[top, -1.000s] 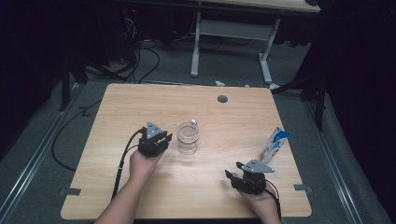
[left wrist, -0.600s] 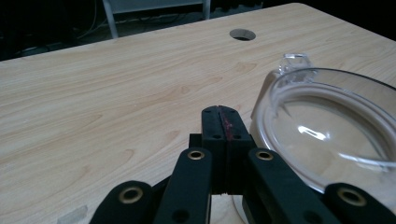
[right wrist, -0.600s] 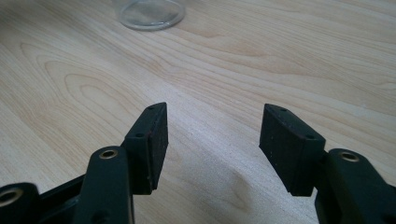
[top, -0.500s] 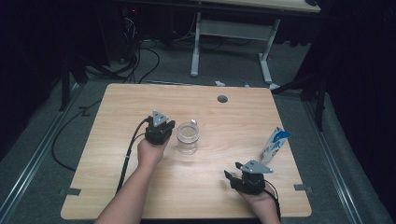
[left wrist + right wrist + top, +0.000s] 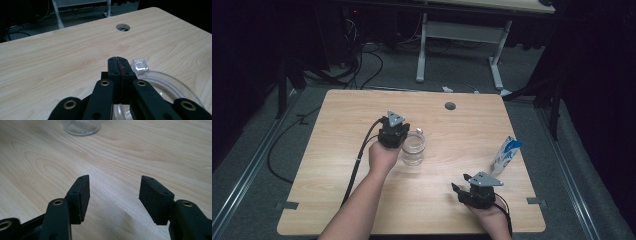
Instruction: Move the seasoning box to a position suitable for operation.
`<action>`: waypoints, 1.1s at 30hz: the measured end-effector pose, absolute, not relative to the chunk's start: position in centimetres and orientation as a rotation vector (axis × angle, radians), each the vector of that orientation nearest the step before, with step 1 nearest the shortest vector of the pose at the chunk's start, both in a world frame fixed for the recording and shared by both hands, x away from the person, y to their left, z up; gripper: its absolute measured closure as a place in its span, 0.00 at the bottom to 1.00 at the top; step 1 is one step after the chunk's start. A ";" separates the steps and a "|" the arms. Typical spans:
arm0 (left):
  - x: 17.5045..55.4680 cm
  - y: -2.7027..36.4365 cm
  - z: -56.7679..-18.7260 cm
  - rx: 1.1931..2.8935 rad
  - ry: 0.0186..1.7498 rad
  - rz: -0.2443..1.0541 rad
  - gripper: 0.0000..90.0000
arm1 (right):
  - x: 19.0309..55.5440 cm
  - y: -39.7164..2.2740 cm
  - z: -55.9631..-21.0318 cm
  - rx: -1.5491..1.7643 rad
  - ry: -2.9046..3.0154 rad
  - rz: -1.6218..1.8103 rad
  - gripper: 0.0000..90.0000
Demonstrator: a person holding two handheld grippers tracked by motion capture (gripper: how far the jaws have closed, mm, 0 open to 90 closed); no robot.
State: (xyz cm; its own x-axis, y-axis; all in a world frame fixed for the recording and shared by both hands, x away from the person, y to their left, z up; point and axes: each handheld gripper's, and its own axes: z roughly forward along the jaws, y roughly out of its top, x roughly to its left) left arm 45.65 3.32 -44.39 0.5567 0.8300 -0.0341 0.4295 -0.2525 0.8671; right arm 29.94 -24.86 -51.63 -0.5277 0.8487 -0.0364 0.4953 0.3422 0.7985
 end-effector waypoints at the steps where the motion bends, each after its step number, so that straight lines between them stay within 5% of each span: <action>1: 45.7 2.8 -44.4 1.884 1.023 0.555 1.00 | 29.9 -24.9 -51.6 1.165 2.163 1.050 0.47; 33: 44.5 2.0 -45.0 1.909 0.992 0.594 1.00 | 29.6 -24.3 -51.6 1.126 2.175 1.022 0.47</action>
State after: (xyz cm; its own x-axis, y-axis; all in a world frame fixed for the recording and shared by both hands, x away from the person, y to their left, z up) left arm 44.52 2.02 -45.03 0.5670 0.8236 0.0171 0.4031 -0.2955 0.8661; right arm 29.59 -24.32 -51.55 -0.5444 0.8354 -0.0766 0.4745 0.3819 0.7931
